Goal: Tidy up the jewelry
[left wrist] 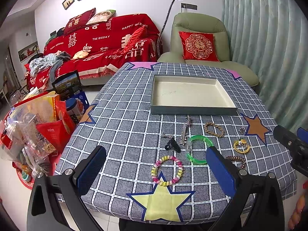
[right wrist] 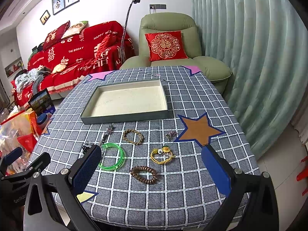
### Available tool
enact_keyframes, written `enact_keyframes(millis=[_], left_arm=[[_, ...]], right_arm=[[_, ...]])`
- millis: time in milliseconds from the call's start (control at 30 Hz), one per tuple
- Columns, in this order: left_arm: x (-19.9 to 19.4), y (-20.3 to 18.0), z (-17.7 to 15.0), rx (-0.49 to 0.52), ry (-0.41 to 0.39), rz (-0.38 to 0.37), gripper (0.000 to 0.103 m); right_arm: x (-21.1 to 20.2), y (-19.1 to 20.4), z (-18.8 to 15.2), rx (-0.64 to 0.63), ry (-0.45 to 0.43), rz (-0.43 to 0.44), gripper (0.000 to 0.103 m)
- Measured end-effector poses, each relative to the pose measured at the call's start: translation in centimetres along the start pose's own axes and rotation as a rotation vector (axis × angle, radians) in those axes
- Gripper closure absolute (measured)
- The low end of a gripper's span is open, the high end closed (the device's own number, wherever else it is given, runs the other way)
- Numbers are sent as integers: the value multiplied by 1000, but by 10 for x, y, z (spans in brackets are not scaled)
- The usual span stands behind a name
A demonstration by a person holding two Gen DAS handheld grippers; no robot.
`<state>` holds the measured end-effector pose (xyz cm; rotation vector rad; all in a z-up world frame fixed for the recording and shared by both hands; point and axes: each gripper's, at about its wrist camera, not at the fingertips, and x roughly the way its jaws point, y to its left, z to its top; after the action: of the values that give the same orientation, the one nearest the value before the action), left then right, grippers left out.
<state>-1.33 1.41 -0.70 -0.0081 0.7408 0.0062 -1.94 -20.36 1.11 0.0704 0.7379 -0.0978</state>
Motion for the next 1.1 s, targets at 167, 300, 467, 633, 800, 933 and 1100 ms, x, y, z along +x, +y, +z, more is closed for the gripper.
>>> enact_keyframes(millis=[167, 300, 467, 633, 800, 933, 1100], left_arm=[[11, 0, -7, -3, 21, 2, 0], [21, 4, -10, 0, 54, -1, 0], [41, 7, -12, -9, 123, -67, 0], [64, 11, -16, -26, 187, -90, 0], [90, 14, -17, -42, 231, -86, 0], [109, 15, -18, -58, 263, -136, 0], [127, 14, -13, -67, 275, -173, 0]], right_arm=[[0, 3, -7, 2, 8, 0, 0], [8, 2, -12, 10, 32, 4, 0], [19, -9, -13, 25, 68, 5, 0], [36, -30, -15, 56, 126, -9, 0], [58, -53, -20, 102, 194, -13, 0], [75, -62, -25, 104, 237, -22, 0], [96, -67, -30, 113, 281, -8, 0]])
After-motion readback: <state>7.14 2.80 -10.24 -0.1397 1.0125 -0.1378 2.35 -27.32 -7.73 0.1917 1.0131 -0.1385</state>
